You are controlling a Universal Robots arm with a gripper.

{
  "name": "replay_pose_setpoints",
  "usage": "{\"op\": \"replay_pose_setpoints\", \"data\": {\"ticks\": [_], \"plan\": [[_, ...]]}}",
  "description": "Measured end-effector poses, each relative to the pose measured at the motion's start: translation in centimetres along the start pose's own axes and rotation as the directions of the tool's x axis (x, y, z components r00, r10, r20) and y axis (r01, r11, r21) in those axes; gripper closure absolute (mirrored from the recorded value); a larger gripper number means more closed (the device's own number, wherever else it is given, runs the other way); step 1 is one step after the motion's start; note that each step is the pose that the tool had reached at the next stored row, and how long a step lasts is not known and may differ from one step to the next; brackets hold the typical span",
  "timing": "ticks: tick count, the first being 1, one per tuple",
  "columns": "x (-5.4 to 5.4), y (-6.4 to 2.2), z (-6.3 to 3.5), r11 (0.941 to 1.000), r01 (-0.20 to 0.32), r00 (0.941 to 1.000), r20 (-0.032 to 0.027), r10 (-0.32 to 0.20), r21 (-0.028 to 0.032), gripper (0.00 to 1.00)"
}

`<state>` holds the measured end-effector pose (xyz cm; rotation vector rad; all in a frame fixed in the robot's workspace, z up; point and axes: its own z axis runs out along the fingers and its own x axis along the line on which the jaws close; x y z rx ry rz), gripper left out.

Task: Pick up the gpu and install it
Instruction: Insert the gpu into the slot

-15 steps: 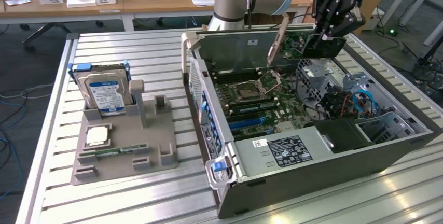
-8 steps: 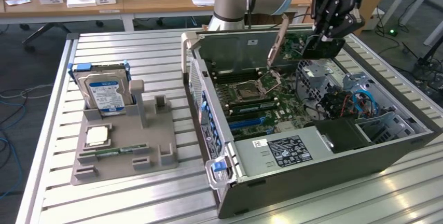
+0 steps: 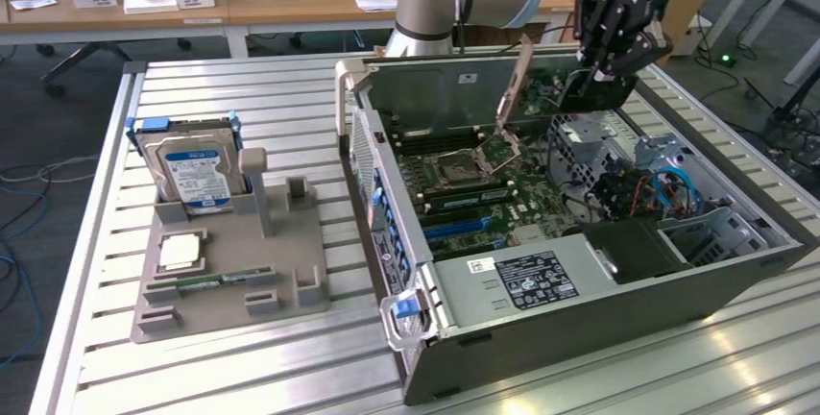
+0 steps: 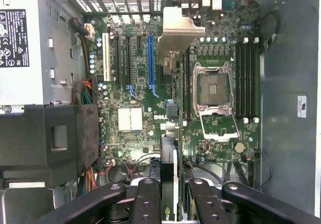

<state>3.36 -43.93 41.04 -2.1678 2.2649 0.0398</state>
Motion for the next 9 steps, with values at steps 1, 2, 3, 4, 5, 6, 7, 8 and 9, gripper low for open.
{"op": "replay_pose_setpoints", "data": {"ticks": [1, 2, 3, 4, 5, 6, 7, 8, 9], "plan": [[0.00, 0.06, 0.03, 1.0000, 0.001, 1.0000, 0.0001, -0.001, 0.0007, 0.74], [0.01, 0.11, 0.05, 1.0000, 0.002, 1.0000, 0.0002, -0.002, 0.0013, 0.74], [0.01, 0.14, 0.07, 1.0000, 0.002, 1.0000, 0.0001, -0.002, 0.0014, 0.74], [0.01, 0.14, 0.06, 1.0000, 0.002, 1.0000, -0.0001, -0.002, 0.0015, 0.74], [0.01, 0.14, 0.07, 1.0000, 0.002, 1.0000, -0.0001, -0.002, 0.0015, 0.74], [0.01, 0.14, 0.07, 1.0000, 0.002, 1.0000, 0.0001, -0.002, 0.0015, 0.74], [0.01, 0.18, 0.07, 1.0000, 0.002, 1.0000, 0.0000, -0.002, 0.0015, 0.74], [0.01, 0.20, 0.07, 1.0000, 0.002, 1.0000, 0.0001, -0.002, 0.0015, 0.74], [0.01, 0.22, 0.07, 1.0000, 0.002, 1.0000, 0.0000, -0.002, 0.0015, 0.74]]}}
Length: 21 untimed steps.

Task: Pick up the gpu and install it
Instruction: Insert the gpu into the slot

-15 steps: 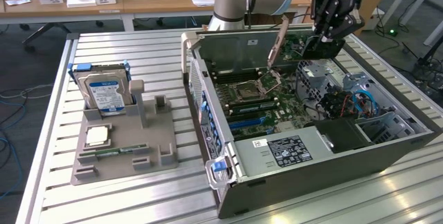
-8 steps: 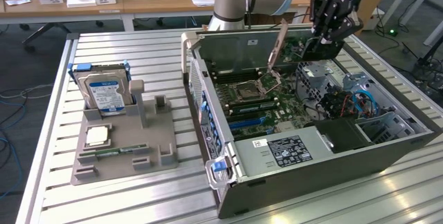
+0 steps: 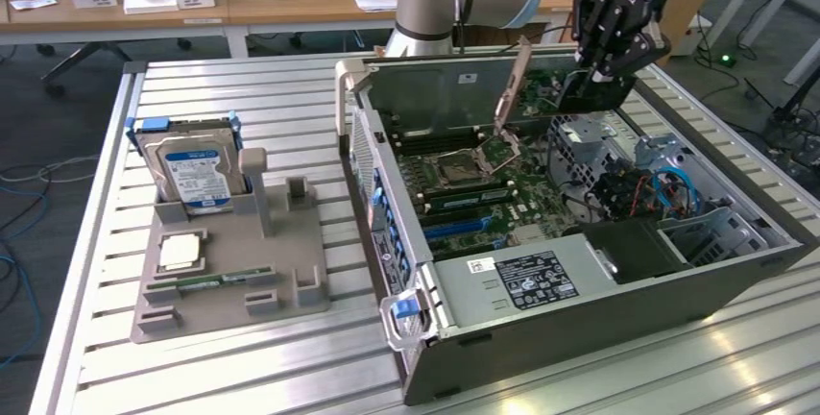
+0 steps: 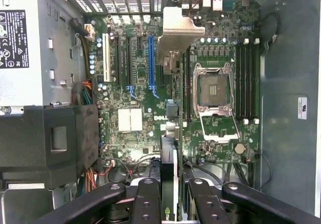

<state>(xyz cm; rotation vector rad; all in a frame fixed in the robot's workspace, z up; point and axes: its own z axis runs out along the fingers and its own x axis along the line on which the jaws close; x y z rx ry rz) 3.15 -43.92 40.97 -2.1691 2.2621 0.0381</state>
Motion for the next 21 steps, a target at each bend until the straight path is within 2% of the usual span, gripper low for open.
{"op": "replay_pose_setpoints", "data": {"ticks": [21], "plan": [[-0.05, 0.07, 0.20, 1.0000, 0.000, 1.0000, 0.0002, 0.000, 0.0000, 0.74]]}}
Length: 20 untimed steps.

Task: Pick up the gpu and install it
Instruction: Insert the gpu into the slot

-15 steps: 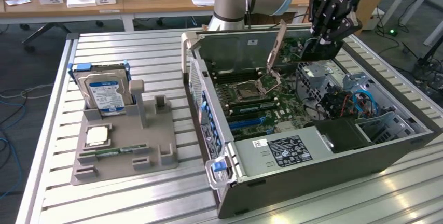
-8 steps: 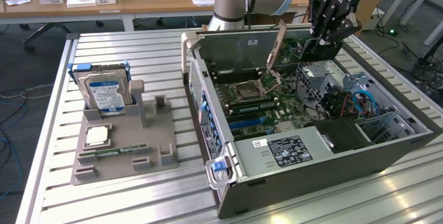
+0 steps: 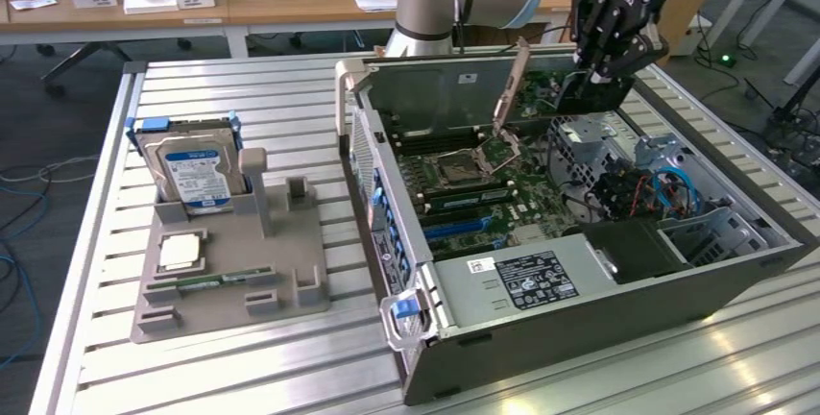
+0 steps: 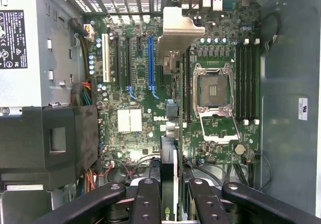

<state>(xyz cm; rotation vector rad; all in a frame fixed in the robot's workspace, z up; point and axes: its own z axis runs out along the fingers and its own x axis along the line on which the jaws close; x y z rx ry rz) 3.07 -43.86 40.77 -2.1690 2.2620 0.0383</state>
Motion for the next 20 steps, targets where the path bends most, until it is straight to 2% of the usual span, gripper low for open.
{"op": "replay_pose_setpoints", "data": {"ticks": [20], "plan": [[-0.03, 0.29, 0.46, 1.0000, 0.000, 1.0000, -0.0002, 0.000, 0.0000, 0.74]]}}
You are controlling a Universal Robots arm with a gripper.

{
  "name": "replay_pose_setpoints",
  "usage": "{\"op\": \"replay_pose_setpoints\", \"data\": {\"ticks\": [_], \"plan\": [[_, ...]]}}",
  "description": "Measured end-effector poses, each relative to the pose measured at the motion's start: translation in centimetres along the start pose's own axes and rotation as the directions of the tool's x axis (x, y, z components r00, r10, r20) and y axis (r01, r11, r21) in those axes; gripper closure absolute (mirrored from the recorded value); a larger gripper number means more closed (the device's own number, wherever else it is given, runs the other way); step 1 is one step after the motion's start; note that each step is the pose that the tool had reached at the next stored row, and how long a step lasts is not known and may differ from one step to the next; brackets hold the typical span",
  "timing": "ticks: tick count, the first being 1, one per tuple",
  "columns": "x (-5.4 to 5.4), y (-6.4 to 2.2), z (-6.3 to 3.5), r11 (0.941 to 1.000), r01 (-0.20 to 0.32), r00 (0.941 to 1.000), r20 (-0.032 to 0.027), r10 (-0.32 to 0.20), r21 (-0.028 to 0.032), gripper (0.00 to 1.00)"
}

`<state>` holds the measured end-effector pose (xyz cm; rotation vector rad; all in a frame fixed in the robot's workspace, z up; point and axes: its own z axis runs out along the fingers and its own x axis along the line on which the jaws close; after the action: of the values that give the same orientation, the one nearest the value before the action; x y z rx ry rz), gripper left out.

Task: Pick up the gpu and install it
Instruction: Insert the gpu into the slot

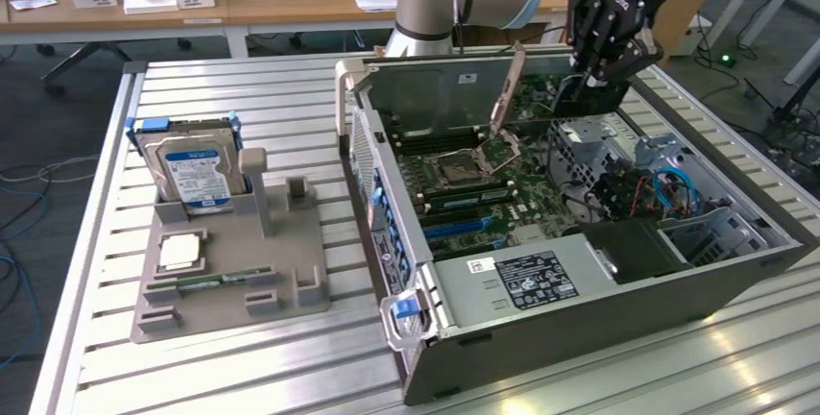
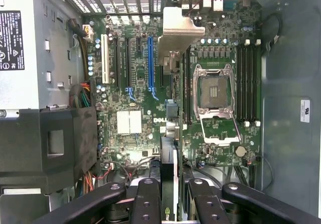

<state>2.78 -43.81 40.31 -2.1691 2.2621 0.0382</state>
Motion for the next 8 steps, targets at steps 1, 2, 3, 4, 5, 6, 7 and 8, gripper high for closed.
{"op": "replay_pose_setpoints", "data": {"ticks": [1, 2, 3, 4, 5, 6, 7, 8], "plan": [[0.00, 0.06, 0.00, 1.0000, 0.000, 1.0000, -0.0001, 0.000, 0.0000, 0.74], [0.00, 0.11, 0.01, 1.0000, 0.000, 1.0000, -0.0001, 0.000, 0.0000, 0.74], [0.00, 0.14, 0.01, 1.0000, 0.000, 1.0000, -0.0001, 0.000, 0.0000, 0.74], [0.00, 0.15, 0.01, 1.0000, 0.000, 1.0000, 0.0000, 0.000, 0.0000, 0.74], [0.00, 0.15, 0.01, 1.0000, 0.000, 1.0000, 0.0000, 0.000, 0.0000, 0.74], [0.00, 0.15, 0.01, 1.0000, 0.000, 1.0000, 0.0000, 0.000, 0.0000, 0.74], [0.00, 0.15, 0.02, 1.0000, 0.000, 1.0000, 0.0000, 0.000, 0.0000, 0.74], [0.00, 0.15, 0.02, 1.0000, 0.000, 1.0000, 0.0000, 0.000, 0.0000, 0.74]]}}
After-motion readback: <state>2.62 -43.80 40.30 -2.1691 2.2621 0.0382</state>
